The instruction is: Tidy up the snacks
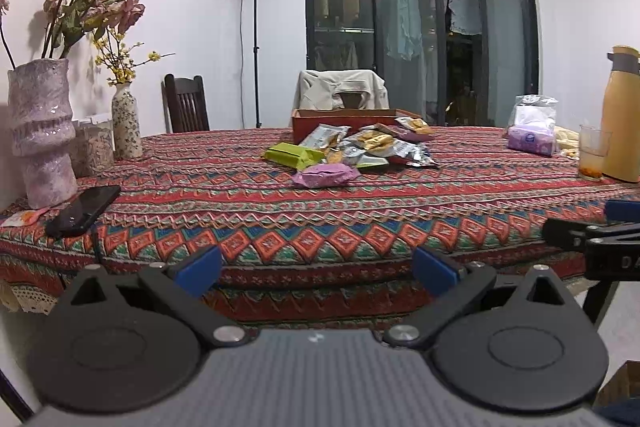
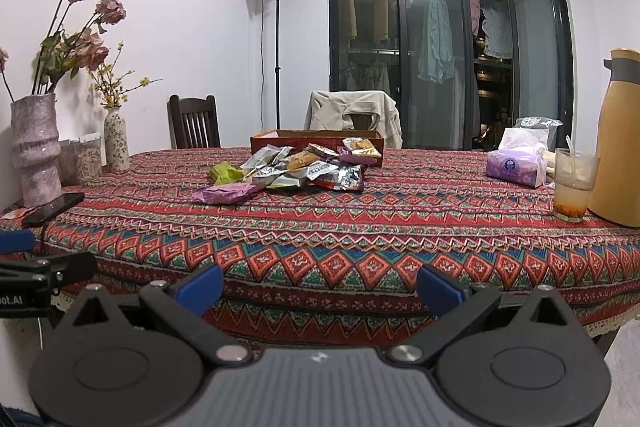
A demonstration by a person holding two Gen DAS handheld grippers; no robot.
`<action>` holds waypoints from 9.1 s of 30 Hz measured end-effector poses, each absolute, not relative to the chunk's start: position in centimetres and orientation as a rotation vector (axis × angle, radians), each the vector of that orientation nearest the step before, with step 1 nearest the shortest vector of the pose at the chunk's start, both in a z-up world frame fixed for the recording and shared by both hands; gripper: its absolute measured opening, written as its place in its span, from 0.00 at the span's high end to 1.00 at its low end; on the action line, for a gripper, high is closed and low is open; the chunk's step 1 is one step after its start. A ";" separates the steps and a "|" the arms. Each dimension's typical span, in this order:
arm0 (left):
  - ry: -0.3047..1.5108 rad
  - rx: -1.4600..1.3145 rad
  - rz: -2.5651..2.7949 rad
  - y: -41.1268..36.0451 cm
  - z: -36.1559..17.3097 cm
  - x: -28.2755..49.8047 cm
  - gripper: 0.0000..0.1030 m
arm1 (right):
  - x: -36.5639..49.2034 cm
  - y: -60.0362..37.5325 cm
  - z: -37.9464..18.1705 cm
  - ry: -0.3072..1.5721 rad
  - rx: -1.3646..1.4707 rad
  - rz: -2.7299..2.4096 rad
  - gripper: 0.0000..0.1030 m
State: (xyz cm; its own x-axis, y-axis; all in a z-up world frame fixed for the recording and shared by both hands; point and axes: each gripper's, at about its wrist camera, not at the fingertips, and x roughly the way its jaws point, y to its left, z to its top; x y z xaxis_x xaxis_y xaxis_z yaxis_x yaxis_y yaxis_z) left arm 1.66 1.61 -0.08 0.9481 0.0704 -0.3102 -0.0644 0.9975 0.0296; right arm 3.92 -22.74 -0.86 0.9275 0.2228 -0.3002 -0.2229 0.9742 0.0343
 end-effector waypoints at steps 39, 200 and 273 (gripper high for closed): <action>0.638 -0.217 0.063 11.5 1.8 43.4 0.01 | 42.5 -14.4 1.2 0.516 -0.197 0.461 0.29; 0.591 -0.030 -0.006 10.8 2.1 36.9 0.00 | 45.1 -7.6 -0.3 0.543 -0.328 0.790 0.40; 0.856 -0.158 -0.119 6.8 2.3 84.0 0.36 | 86.7 -15.0 1.9 0.871 0.037 0.400 0.77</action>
State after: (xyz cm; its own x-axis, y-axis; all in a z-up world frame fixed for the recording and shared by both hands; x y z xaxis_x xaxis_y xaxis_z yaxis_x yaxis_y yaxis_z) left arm 84.03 6.82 2.29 0.6499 -0.1679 -0.7413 0.0409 0.9816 -0.1865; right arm 86.68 -14.98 1.89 0.5748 0.3564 -0.7366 -0.3268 0.9252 0.1927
